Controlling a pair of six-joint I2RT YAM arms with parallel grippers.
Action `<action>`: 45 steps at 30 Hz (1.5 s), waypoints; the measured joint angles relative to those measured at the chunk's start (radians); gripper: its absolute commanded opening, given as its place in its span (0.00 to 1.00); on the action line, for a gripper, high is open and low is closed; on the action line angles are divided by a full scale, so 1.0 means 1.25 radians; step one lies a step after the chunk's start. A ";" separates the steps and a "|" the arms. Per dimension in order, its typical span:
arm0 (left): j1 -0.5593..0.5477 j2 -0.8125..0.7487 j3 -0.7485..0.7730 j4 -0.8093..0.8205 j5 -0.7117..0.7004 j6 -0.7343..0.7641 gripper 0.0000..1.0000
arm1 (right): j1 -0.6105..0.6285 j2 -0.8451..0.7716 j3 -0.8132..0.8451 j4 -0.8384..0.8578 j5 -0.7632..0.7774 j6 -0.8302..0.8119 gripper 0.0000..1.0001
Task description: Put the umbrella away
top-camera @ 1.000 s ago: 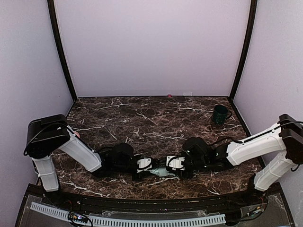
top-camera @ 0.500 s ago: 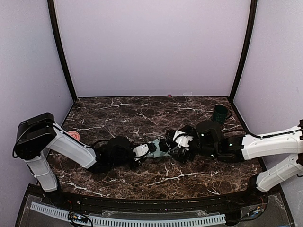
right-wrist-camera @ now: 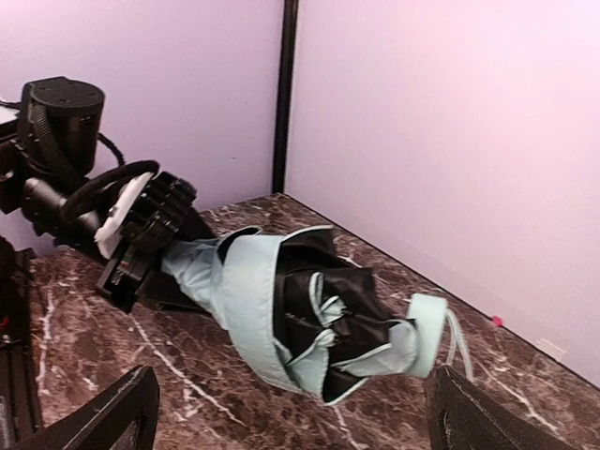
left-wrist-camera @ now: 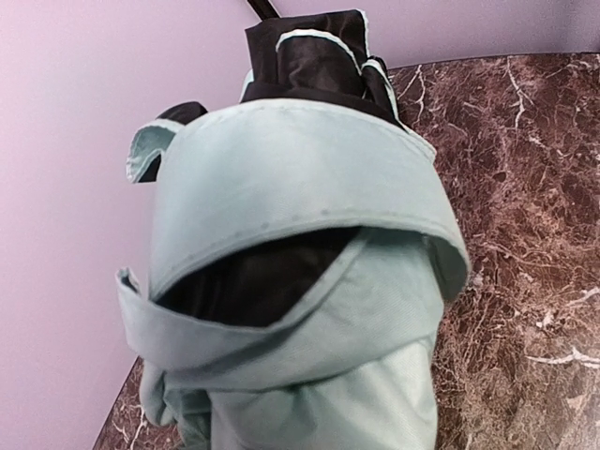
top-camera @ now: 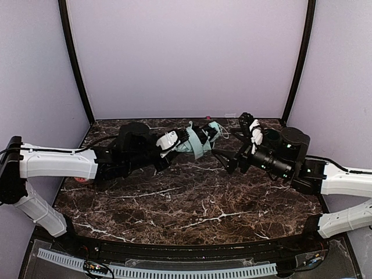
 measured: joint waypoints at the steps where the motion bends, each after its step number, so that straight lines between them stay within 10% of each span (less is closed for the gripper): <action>1: 0.000 -0.012 0.006 -0.012 0.006 0.008 0.00 | 0.000 -0.001 0.001 0.001 -0.026 0.020 0.96; 15: 0.000 -0.082 0.040 -0.088 0.037 0.123 0.00 | -0.002 0.069 -0.004 0.075 -0.179 0.248 0.69; 33: 0.000 -0.120 0.072 -0.081 0.099 0.096 0.00 | -0.004 0.205 0.043 0.164 -0.146 0.253 0.88; 37: 0.000 -0.125 0.083 -0.081 0.114 0.079 0.00 | -0.004 0.221 0.063 0.167 -0.146 0.221 0.63; 45: 0.001 -0.125 0.107 -0.080 0.109 0.063 0.00 | -0.004 0.240 0.082 0.192 -0.236 0.209 0.57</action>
